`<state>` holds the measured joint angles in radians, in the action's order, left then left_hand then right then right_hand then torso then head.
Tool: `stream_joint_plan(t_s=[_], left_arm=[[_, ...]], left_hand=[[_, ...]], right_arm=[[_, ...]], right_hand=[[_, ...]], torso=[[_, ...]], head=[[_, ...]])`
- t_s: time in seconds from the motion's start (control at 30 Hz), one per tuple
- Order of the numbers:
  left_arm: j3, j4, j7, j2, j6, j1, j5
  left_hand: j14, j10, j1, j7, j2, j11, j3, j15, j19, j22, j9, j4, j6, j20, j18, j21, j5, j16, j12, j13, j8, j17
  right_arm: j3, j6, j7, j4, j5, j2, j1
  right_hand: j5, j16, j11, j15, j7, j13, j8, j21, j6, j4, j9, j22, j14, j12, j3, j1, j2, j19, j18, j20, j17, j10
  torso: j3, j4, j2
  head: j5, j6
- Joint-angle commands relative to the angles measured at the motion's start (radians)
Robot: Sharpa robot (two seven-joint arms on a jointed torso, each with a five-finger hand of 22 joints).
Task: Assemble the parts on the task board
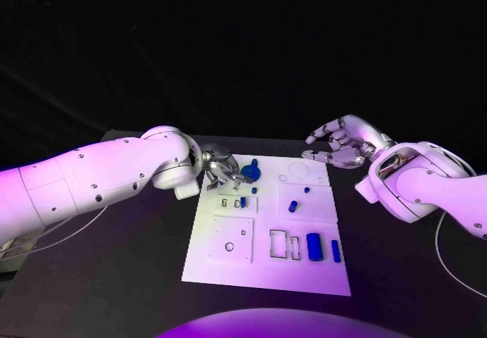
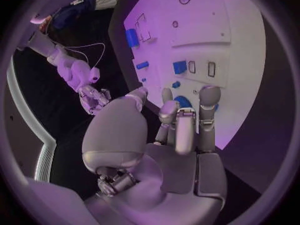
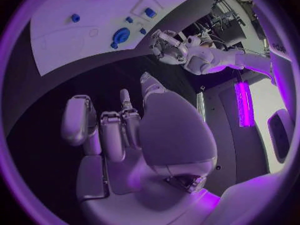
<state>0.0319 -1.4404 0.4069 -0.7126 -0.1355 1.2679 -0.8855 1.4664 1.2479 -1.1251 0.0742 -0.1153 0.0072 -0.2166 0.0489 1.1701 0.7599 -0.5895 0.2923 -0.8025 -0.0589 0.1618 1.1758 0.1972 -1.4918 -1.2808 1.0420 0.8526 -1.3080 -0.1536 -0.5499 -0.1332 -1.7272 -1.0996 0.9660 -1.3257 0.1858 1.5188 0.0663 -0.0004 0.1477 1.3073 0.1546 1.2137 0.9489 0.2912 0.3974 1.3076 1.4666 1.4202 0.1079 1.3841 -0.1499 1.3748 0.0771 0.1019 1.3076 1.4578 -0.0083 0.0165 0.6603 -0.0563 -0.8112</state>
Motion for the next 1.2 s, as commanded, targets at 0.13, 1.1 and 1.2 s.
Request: stream_joint_plan(t_s=[0.13, 1.1, 1.2], left_arm=[[0.008, 0.021, 0.081, 0.032, -0.115, 0.014, -0.057], [0.035, 0.107, 0.113, 0.116, -0.217, 0.031, -0.123], [0.038, 0.117, 0.113, 0.128, -0.216, 0.031, -0.127]], left_hand=[[0.044, -0.003, 0.014, -0.002, -0.002, -0.004, 0.009, 0.006, -0.006, 0.000, -0.003, 0.002, 0.006, 0.006, -0.012, 0.003, -0.007, -0.004, 0.002, -0.008, 0.004, -0.090], [0.039, -0.025, 0.040, 0.002, 0.018, 0.000, 0.021, 0.002, -0.014, -0.003, -0.020, 0.003, 0.028, 0.006, -0.012, 0.003, -0.011, 0.001, 0.018, -0.034, 0.003, -0.079], [0.038, -0.026, 0.042, 0.003, 0.023, 0.000, 0.021, 0.002, -0.015, -0.004, -0.021, 0.003, 0.029, 0.005, -0.011, 0.002, -0.011, 0.002, 0.018, -0.035, 0.003, -0.078]], right_arm=[[-0.001, 0.003, -0.015, 0.003, -0.002, -0.002, -0.001], [-0.003, -0.082, -0.001, 0.017, 0.005, -0.023, 0.001], [-0.003, -0.085, 0.000, 0.017, 0.006, -0.024, 0.001]], right_hand=[[0.007, -0.005, -0.002, -0.006, 0.000, 0.114, 0.007, -0.004, -0.009, 0.001, 0.002, 0.016, 0.061, -0.002, -0.005, -0.013, -0.002, -0.008, 0.010, -0.001, 0.075, -0.005], [0.008, -0.006, -0.002, -0.007, 0.000, 0.093, 0.013, -0.008, -0.019, 0.002, 0.001, 0.015, 0.061, -0.023, -0.010, -0.026, -0.002, -0.006, 0.010, -0.002, 0.075, -0.019], [0.008, -0.006, -0.002, -0.007, 0.000, 0.092, 0.013, -0.007, -0.020, 0.001, 0.001, 0.015, 0.061, -0.024, -0.010, -0.026, -0.001, -0.005, 0.010, -0.002, 0.075, -0.020]], torso=[[0.0001, -0.0005, 0.000], [-0.0015, -0.0027, 0.004], [-0.0010, -0.0013, 0.004]], head=[[-0.002, -0.006], [-0.002, -0.018], [-0.002, -0.021]])
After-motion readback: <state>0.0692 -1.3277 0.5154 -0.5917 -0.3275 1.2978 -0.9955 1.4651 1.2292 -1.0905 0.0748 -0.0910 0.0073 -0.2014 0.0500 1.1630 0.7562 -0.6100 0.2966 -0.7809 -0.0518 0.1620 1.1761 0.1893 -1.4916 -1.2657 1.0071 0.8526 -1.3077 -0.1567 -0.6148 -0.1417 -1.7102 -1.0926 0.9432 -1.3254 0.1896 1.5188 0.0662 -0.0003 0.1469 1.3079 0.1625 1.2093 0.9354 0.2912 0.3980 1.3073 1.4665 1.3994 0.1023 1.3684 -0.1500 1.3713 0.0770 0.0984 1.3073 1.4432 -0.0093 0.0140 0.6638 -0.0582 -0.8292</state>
